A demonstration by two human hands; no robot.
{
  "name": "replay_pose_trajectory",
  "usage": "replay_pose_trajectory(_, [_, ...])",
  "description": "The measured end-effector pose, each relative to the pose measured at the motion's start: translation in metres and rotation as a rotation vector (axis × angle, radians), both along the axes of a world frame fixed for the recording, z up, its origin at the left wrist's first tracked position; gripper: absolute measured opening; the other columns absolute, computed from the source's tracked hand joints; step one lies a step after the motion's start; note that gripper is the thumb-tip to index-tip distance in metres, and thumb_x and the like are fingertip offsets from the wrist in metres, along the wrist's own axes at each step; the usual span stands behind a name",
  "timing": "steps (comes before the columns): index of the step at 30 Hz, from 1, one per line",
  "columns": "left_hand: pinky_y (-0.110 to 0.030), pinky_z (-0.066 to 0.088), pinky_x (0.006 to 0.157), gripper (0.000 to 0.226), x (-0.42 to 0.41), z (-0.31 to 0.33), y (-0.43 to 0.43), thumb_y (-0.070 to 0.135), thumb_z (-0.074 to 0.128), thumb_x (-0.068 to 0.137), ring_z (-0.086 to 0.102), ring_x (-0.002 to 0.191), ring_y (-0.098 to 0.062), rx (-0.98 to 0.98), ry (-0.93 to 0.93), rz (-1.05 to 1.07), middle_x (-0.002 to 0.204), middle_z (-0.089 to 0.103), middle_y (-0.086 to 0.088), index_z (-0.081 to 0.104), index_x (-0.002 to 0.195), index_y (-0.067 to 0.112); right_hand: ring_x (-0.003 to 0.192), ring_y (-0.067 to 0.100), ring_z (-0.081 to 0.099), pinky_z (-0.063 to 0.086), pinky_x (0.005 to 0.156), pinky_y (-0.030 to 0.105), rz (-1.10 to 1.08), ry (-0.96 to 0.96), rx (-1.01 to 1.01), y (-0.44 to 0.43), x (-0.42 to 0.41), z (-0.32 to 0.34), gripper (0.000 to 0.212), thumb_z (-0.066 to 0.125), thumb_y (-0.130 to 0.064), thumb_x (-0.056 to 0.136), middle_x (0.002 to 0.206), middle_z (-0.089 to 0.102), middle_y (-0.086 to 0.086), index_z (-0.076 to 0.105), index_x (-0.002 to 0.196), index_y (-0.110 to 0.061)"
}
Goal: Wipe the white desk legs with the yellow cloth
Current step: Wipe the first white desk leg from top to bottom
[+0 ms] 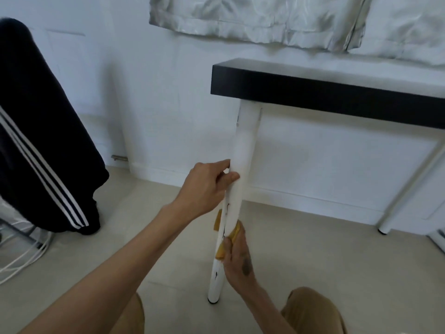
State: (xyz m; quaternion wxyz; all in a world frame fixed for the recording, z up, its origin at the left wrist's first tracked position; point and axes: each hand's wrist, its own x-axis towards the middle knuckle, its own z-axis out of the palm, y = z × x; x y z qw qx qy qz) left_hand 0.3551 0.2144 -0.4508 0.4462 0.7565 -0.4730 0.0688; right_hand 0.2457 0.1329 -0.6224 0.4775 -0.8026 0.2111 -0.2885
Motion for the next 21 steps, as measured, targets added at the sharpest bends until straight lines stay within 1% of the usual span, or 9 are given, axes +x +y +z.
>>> replay_pose_trajectory(3, [-0.043,0.058,0.067,0.030,-0.005,-0.002,0.003,0.041,0.049,0.097,0.070,0.068,-0.021,-0.011,-0.001,0.010,0.076,0.074,0.001,0.067,0.106,0.019,0.100,0.003,0.063,0.047,0.080,0.007,0.067,0.134,-0.018,-0.013,-0.012,0.019,0.039,0.043,-0.014,0.105,0.123,0.062,0.004,0.036,0.140,-0.029])
replay_pose_trajectory(6, [-0.041,0.058,0.072,0.024,-0.005,-0.006,0.009,0.028,0.052,0.101,0.070,0.071,-0.017,0.019,-0.002,-0.002,0.084,0.075,0.004,0.068,0.116,0.021,0.117,-0.010,0.056,0.047,0.094,0.010,0.091,-0.001,0.006,-0.019,-0.027,0.067,0.045,0.045,-0.015,0.104,0.137,0.058,-0.012,0.039,0.148,-0.028])
replay_pose_trajectory(8, [-0.028,0.057,0.078,0.026,-0.006,-0.013,0.019,0.030,0.055,0.100,0.069,0.077,-0.005,0.057,0.048,0.024,0.092,0.077,0.005,0.072,0.118,0.022,0.124,-0.007,0.054,0.048,0.100,0.015,0.113,-0.057,0.080,-0.014,-0.047,0.096,0.047,0.047,-0.014,0.104,0.140,0.057,-0.016,0.041,0.148,-0.030])
replay_pose_trajectory(10, [-0.008,0.050,0.077,0.028,-0.017,-0.018,0.036,0.034,0.062,0.095,0.065,0.086,0.009,-0.018,0.180,0.056,0.103,0.075,0.011,0.072,0.119,0.023,0.120,0.000,0.061,0.052,0.096,0.017,0.200,-0.108,0.193,-0.009,-0.071,0.116,0.044,0.049,-0.009,0.103,0.130,0.066,-0.015,0.049,0.140,-0.032])
replay_pose_trajectory(11, [-0.007,0.050,0.077,0.033,-0.022,-0.020,0.044,0.038,0.065,0.091,0.063,0.093,0.012,-0.061,0.258,0.040,0.106,0.073,0.015,0.070,0.121,0.025,0.119,0.006,0.064,0.054,0.096,0.022,0.266,-0.136,0.270,-0.007,-0.079,0.124,0.041,0.051,-0.010,0.101,0.126,0.070,-0.011,0.054,0.137,-0.030])
replay_pose_trajectory(15, [-0.021,0.057,0.083,0.056,-0.037,-0.020,0.060,0.045,0.076,0.075,0.066,0.105,0.000,-0.051,0.657,-0.177,0.109,0.071,0.012,0.062,0.127,0.033,0.115,0.028,0.068,0.058,0.093,0.045,0.485,-0.120,0.415,0.001,-0.077,0.147,0.039,0.054,-0.011,0.093,0.122,0.071,0.006,0.064,0.129,-0.021])
replay_pose_trajectory(18, [-0.021,0.056,0.072,0.029,-0.035,-0.010,0.069,0.026,0.075,0.083,0.073,0.089,-0.015,-0.134,0.825,-0.199,0.097,0.077,-0.003,0.072,0.108,0.013,0.110,0.016,0.069,0.060,0.092,0.043,0.344,-0.066,0.171,-0.002,-0.058,0.160,0.032,0.058,-0.016,0.096,0.116,0.072,-0.002,0.065,0.126,-0.026])
replay_pose_trajectory(20, [-0.018,0.054,0.061,0.012,-0.031,-0.002,0.076,0.020,0.071,0.087,0.073,0.077,-0.015,-0.238,0.897,-0.085,0.085,0.079,-0.003,0.076,0.094,0.011,0.102,0.004,0.067,0.059,0.092,0.038,0.104,-0.045,-0.089,-0.012,-0.046,0.164,0.028,0.062,-0.019,0.097,0.109,0.070,-0.013,0.064,0.123,-0.030])
replay_pose_trajectory(21, [-0.018,0.053,0.056,0.008,-0.027,-0.002,0.078,0.019,0.071,0.088,0.072,0.069,-0.013,-0.280,0.917,0.014,0.077,0.078,-0.001,0.076,0.088,0.012,0.100,0.003,0.067,0.060,0.090,0.039,0.000,-0.080,-0.116,-0.018,-0.041,0.167,0.028,0.063,-0.019,0.096,0.107,0.069,-0.014,0.064,0.122,-0.030])
